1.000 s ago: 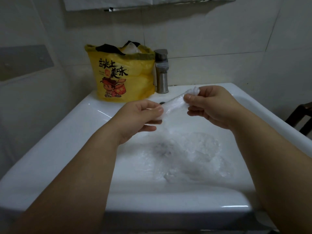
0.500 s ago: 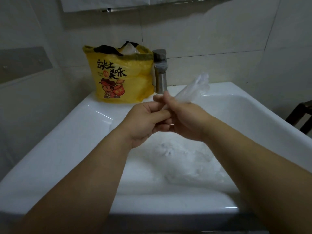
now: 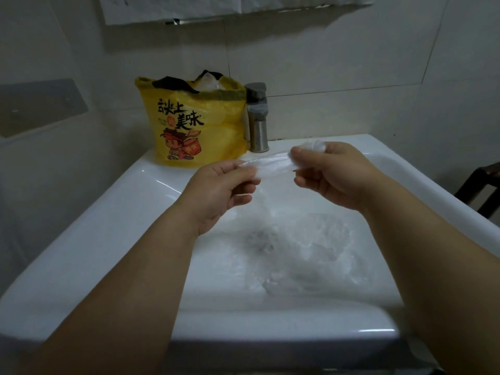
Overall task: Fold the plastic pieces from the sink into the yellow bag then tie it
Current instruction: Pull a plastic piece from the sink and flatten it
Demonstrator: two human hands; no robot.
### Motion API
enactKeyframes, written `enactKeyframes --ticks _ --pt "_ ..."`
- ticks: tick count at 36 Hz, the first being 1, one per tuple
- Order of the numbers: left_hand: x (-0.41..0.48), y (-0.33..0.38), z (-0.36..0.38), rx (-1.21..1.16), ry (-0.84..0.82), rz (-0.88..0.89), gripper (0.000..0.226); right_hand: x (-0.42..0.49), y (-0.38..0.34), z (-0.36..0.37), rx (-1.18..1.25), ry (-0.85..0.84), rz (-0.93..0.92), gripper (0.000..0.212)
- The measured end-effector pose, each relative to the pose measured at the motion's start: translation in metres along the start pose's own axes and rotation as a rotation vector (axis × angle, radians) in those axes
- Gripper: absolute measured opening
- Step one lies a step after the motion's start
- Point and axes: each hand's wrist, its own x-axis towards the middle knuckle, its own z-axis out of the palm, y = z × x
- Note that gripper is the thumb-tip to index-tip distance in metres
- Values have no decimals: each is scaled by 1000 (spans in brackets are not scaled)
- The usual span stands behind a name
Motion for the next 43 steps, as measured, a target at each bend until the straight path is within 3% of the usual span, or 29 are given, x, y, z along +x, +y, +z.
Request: enactKeyframes --ticks 2,6,8,19,23,27,33,43 --pt "2 -2 2 -19 32 35 18 0 -1 1 22 26 -16 6" --pt "4 -5 5 -1 84 115 19 1 -1 1 -32 45 -65 37" --pt "5 -6 5 34 123 160 16 0 0 1 -103 41 -106 42" --pt "2 -10 6 296 202 373 36 -1 2 14 -132 71 -119 14" --pt "2 -5 7 206 246 350 32 1 7 15 -270 164 -220 20" --pt "1 -7 10 239 307 407 22 2 8 14 -268 155 -249 5" --pt "4 -7 5 261 311 459 19 1 6 12 -303 110 -246 38" --pt "3 -8 3 330 311 488 28 0 9 4 -639 140 -369 44"
